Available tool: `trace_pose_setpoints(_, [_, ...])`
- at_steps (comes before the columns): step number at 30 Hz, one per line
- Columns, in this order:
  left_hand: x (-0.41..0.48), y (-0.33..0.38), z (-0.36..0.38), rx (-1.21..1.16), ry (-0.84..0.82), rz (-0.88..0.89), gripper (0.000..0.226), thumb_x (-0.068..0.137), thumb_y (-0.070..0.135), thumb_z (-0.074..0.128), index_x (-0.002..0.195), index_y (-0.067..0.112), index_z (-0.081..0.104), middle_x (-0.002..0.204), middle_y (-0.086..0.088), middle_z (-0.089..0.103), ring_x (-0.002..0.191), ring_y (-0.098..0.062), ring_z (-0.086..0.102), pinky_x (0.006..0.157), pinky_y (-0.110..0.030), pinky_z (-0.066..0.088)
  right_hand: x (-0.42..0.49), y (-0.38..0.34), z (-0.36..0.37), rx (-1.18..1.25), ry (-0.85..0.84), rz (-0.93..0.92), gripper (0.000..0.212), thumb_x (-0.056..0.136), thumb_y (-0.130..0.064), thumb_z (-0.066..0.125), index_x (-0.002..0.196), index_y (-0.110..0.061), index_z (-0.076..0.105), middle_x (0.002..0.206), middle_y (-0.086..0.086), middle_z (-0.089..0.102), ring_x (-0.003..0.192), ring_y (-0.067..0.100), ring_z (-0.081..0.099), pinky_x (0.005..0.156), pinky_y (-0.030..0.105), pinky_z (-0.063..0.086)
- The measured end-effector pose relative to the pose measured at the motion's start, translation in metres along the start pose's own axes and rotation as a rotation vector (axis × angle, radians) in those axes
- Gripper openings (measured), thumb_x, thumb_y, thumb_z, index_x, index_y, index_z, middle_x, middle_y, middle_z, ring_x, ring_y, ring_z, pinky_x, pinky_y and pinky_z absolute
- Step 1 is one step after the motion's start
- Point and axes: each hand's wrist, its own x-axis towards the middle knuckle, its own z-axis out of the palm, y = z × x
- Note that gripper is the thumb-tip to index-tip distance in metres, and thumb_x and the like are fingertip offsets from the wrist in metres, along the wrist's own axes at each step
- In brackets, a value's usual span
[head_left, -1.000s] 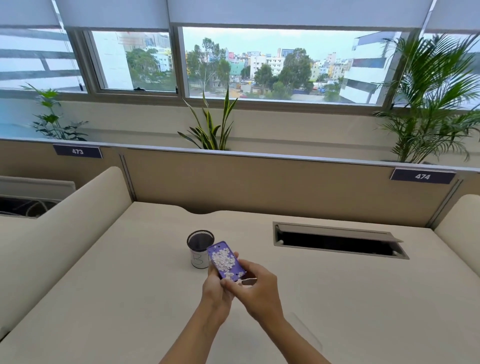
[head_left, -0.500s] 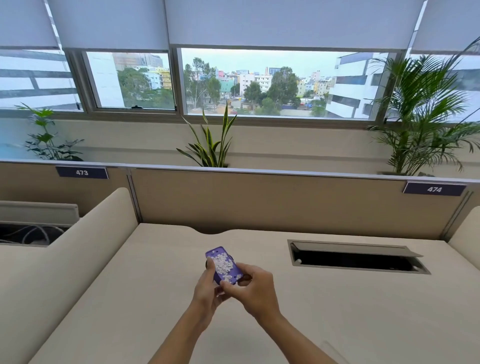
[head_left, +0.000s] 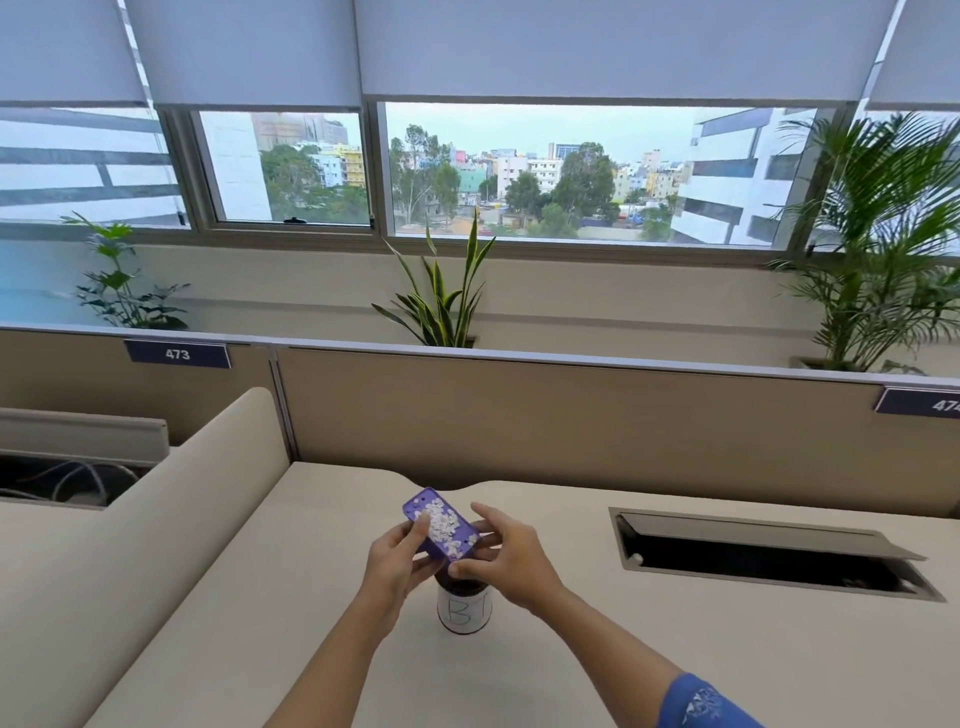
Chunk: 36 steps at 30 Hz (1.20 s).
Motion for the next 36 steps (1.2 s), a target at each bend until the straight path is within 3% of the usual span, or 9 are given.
trace_pose_setpoints(3, [0.014,-0.005,-0.005,0.030,0.007,0.013,0.027,0.093,0.030,0.060,0.114,0.012,0.060,0.103,-0.009,0.074,0.086,-0.023,0.074,0.061,-0.024,0.059,0.013,0.009,0.001,-0.005,-0.056,0.061,0.085,0.076,-0.017,0.082,0.147,-0.019,0.035,0.119,-0.004,0.061,0.096,0.003,0.064,0.068,0.008,0.053])
trace_pose_setpoints(8, [0.034,-0.013,-0.015,0.088,0.016,0.027,0.031,0.093,0.031,0.060,0.119,0.013,0.058,0.108,-0.010,0.072,0.092,-0.021,0.072,0.064,-0.022,0.059,0.033,0.018,0.001,-0.054,-0.053,0.144,0.054,0.091,-0.007,0.065,0.141,-0.012,0.046,0.124,0.006,0.063,0.105,0.011,0.060,0.070,0.011,0.053])
trace_pose_setpoints(11, [0.043,-0.015,-0.020,0.103,0.048,0.032,0.030,0.091,0.031,0.063,0.117,0.017,0.057,0.103,-0.006,0.072,0.088,-0.016,0.072,0.061,-0.019,0.058,0.041,0.023,0.004,-0.094,-0.055,0.161,0.045,0.094,0.000,0.054,0.138,-0.009,0.050,0.125,0.009,0.064,0.106,0.013,0.061,0.086,0.019,0.052])
trace_pose_setpoints(15, [0.051,-0.018,-0.026,0.104,0.063,0.042,0.031,0.090,0.032,0.065,0.116,0.021,0.055,0.098,-0.002,0.072,0.088,-0.016,0.072,0.059,-0.017,0.057,0.048,0.029,0.008,-0.115,-0.059,0.184,0.040,0.096,0.002,0.047,0.135,-0.006,0.053,0.126,0.010,0.064,0.113,0.017,0.060,0.098,0.026,0.049])
trace_pose_setpoints(21, [0.058,-0.024,-0.027,0.144,0.028,0.073,0.031,0.088,0.030,0.067,0.116,0.020,0.057,0.094,0.001,0.074,0.083,-0.013,0.074,0.058,-0.018,0.057,0.054,0.033,0.013,-0.121,-0.082,0.189,0.038,0.099,-0.001,0.043,0.135,-0.005,0.052,0.129,0.012,0.062,0.121,0.022,0.057,0.101,0.038,0.051])
trace_pose_setpoints(27, [0.063,-0.027,-0.023,0.162,0.028,0.110,0.037,0.086,0.030,0.069,0.119,0.017,0.058,0.105,-0.010,0.072,0.094,-0.022,0.072,0.061,-0.021,0.059,0.053,0.035,0.017,-0.164,-0.099,0.165,0.038,0.098,-0.002,0.042,0.134,-0.007,0.055,0.130,0.011,0.063,0.118,0.023,0.058,0.096,0.034,0.053])
trace_pose_setpoints(32, [0.064,-0.026,-0.020,0.145,-0.004,0.145,0.023,0.085,0.028,0.071,0.106,0.027,0.062,0.086,0.008,0.077,0.081,-0.011,0.074,0.059,-0.018,0.057,0.051,0.037,0.016,-0.177,-0.095,0.153,0.041,0.094,0.003,0.043,0.131,-0.008,0.058,0.128,0.010,0.064,0.115,0.024,0.060,0.099,0.037,0.052])
trace_pose_setpoints(36, [0.065,-0.027,-0.018,0.136,-0.017,0.160,0.031,0.084,0.026,0.072,0.113,0.022,0.062,0.092,0.002,0.077,0.080,-0.011,0.075,0.062,-0.020,0.057,0.050,0.038,0.016,-0.183,-0.092,0.140,0.041,0.095,0.002,0.047,0.133,-0.009,0.057,0.130,0.010,0.063,0.116,0.025,0.060,0.100,0.038,0.051])
